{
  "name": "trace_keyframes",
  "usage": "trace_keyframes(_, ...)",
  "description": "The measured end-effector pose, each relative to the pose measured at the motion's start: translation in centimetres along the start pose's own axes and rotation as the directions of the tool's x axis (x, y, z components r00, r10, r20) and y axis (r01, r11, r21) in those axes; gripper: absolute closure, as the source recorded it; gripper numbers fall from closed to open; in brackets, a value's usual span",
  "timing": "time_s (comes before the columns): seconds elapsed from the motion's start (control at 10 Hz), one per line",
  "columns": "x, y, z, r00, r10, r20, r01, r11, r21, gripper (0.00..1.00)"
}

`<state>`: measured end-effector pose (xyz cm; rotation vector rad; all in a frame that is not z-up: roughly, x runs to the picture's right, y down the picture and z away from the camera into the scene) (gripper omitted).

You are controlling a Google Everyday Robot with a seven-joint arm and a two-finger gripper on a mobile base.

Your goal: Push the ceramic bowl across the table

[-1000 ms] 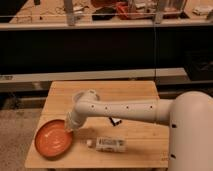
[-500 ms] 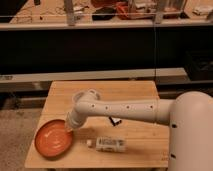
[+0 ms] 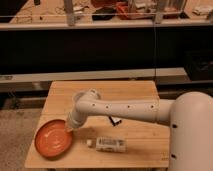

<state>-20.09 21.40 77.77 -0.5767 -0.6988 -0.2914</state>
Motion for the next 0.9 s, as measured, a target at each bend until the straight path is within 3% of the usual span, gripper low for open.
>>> trace_keyframes(0.9, 0.77, -0.20, -0.39, 0.997, 0.072, 0.012, -0.072, 0.997, -0.020, 1.00)
